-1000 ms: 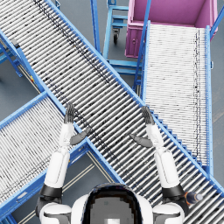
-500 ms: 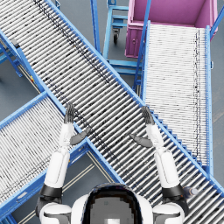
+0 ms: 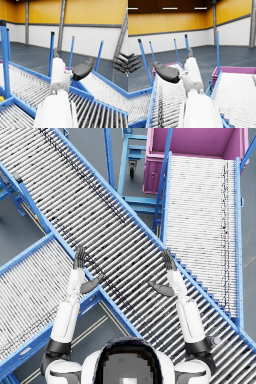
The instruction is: Pick up the oil and place it on the left assembly line, put the cola on the right, and keep Sprite still
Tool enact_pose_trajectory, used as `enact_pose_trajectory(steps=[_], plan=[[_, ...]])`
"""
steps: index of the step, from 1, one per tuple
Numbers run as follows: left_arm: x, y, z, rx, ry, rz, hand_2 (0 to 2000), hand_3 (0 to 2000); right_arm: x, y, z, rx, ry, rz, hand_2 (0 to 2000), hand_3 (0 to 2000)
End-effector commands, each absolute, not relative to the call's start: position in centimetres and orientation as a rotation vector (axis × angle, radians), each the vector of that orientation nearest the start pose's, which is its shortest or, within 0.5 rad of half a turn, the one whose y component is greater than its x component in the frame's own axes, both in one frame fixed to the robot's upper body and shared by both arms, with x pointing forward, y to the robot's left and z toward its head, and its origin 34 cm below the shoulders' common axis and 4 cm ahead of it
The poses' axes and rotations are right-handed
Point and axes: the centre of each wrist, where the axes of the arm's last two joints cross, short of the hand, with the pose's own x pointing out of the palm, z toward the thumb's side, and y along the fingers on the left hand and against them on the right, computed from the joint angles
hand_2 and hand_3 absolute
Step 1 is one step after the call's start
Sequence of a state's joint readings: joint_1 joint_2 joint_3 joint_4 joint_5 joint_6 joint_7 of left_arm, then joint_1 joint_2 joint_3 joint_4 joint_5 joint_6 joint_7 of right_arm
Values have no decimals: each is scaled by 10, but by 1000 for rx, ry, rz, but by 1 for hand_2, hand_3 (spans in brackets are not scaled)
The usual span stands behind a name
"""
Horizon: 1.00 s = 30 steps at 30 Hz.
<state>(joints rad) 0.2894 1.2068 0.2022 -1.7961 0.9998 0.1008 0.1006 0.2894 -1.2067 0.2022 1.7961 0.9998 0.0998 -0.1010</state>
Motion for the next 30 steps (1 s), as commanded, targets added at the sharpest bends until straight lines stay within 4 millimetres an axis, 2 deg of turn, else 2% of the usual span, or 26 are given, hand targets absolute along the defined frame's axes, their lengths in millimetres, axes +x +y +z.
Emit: enact_pose_trajectory(steps=[1,30], plan=[[255,201,229,74,-388,-1777,0,0,255,-201,229,-134,-376,1971,0,0],[255,201,229,74,-388,-1777,0,0,255,-201,229,-134,-376,1971,0,0]])
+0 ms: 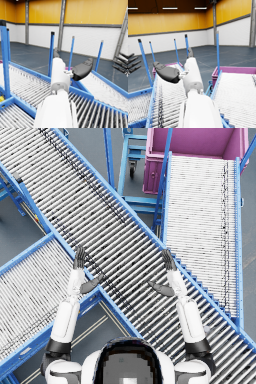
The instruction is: Pick up the oil and place it on the left assembly line, put the cola on the right, and keep Sprite still
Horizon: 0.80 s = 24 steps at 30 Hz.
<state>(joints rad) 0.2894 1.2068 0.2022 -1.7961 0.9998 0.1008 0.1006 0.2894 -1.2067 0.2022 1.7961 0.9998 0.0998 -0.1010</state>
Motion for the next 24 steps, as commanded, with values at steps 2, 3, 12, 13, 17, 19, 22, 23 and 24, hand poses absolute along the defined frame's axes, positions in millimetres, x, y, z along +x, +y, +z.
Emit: enact_pose_trajectory(steps=[2,3,12,13,17,19,22,23,24], plan=[[255,201,229,74,-388,-1777,0,0,255,-201,229,-134,-376,1971,0,0],[255,201,229,74,-388,-1777,0,0,255,-201,229,-134,-376,1971,0,0],[255,201,229,74,-388,-1777,0,0,255,-201,229,-134,-376,1971,0,0],[255,201,229,74,-388,-1777,0,0,255,-201,229,-134,-376,1971,0,0],[255,201,229,74,-388,-1777,0,0,255,-201,229,-134,-376,1971,0,0],[255,201,229,74,-388,-1777,0,0,255,-201,229,-134,-376,1971,0,0],[255,201,229,74,-388,-1777,0,0,255,-201,229,-134,-376,1971,0,0],[255,201,229,74,-388,-1777,0,0,255,-201,229,-134,-376,1971,0,0],[255,201,229,74,-388,-1777,0,0,255,-201,229,-134,-376,1971,0,0]])
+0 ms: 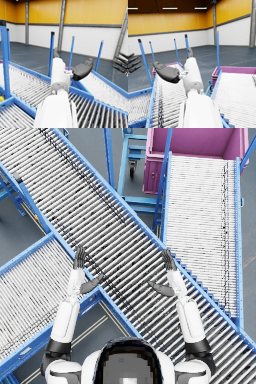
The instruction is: Pick up the oil and place it on the left assembly line, put the cola on the right, and keep Sprite still
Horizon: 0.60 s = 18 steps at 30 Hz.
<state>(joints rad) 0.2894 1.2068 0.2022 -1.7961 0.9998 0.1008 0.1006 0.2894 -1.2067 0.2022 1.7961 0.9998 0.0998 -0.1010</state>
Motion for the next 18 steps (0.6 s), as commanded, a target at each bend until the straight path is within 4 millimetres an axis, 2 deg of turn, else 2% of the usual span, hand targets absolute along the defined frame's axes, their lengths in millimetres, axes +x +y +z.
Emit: enact_pose_trajectory(steps=[1,2,4,12,15,18], plan=[[255,201,229,74,-388,-1777,0,0,255,-201,229,-134,-376,1971,0,0],[258,196,227,64,-385,-1790,0,0,259,-196,225,-118,-368,1983,0,0],[256,195,237,135,-473,-1825,0,0,257,-197,232,-151,-447,1919,0,0],[252,209,280,298,-696,-1767,0,0,249,-202,264,-256,-639,1816,0,0],[252,216,293,448,-652,-1688,0,0,249,-208,274,-281,-681,1775,0,0],[255,219,305,585,-600,-1614,0,0,249,-215,286,-432,-638,1696,0,0]])
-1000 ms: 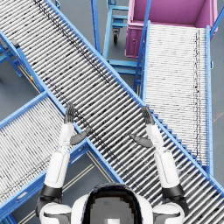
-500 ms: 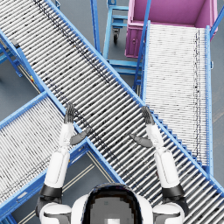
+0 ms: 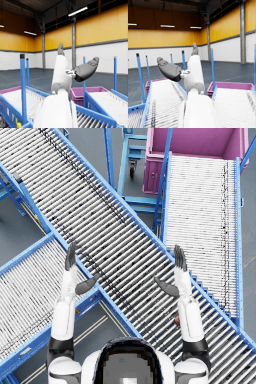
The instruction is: Pick up the oil and place it on the left assembly line, put the cola on the right, and keep Sprite still
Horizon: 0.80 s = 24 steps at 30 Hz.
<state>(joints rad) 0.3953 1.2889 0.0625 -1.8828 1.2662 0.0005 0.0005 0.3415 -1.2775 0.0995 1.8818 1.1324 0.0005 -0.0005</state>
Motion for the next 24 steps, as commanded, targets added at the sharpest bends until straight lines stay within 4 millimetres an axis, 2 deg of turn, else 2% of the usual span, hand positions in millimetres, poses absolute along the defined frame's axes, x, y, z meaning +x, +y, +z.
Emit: enact_pose_trajectory(steps=[1,6,11,13,16,24], plan=[[255,221,309,630,-581,-1584,0,0,249,-216,288,-473,-614,1675,0,0],[253,233,325,789,-513,-1445,0,0,249,-224,302,-613,-573,1577,0,0],[250,245,338,838,-521,-1363,0,0,247,-226,309,-649,-585,1548,0,0],[249,250,337,833,-516,-1341,0,0,246,-230,313,-661,-596,1525,0,0],[248,256,336,825,-513,-1316,0,0,246,-234,309,-645,-586,1509,0,0],[249,255,331,809,-503,-1324,0,0,249,-241,307,-627,-584,1478,0,0]])
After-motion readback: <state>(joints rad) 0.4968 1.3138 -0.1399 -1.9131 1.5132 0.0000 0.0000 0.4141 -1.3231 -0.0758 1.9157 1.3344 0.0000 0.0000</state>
